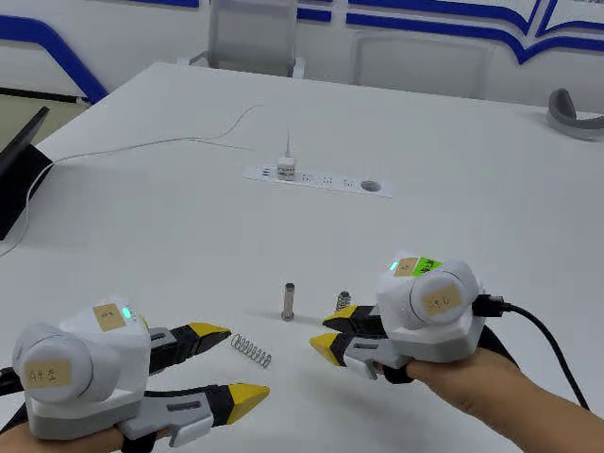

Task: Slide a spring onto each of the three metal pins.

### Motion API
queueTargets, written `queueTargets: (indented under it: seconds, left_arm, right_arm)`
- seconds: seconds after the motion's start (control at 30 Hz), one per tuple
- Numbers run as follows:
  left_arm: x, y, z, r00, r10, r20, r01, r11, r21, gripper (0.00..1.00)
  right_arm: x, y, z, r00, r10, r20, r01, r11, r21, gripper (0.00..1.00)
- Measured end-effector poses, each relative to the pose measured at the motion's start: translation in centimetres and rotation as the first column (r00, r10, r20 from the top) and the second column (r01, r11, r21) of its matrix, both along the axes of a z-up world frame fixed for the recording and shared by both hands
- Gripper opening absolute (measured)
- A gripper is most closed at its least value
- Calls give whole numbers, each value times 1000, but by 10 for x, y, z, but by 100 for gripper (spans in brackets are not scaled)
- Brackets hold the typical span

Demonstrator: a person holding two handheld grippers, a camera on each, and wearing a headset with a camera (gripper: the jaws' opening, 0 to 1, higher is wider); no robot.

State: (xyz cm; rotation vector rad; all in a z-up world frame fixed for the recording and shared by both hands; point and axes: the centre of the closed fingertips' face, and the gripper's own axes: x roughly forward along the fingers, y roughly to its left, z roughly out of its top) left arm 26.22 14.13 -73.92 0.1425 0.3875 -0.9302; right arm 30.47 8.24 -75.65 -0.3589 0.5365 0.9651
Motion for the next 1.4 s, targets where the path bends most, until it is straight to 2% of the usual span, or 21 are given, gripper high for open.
queueTargets:
  seconds: [0.23, 0.67, 1.03, 1.4]
  left_arm:
    - [-2, 2, -1, 1000, 3, -3, -3, 1000, 3, 49]
    - [-2, 4, -2, 1000, 9, -7, -9, 1000, 8, 48]
    - [-1, 7, -5, 1000, 17, -12, -17, 1000, 13, 48]
    - [0, 9, -5, 1000, 23, -15, -23, 1000, 14, 48]
  right_arm:
    - [-5, 18, -4, 999, 40, -9, -40, 999, 6, 18]
    - [-13, 44, -20, 995, 94, -41, -95, 995, -5, 19]
    - [-8, 53, -34, 995, 68, -77, -68, 998, 4, 19]
    - [-8, 57, -41, 995, 62, -82, -63, 998, -3, 17]
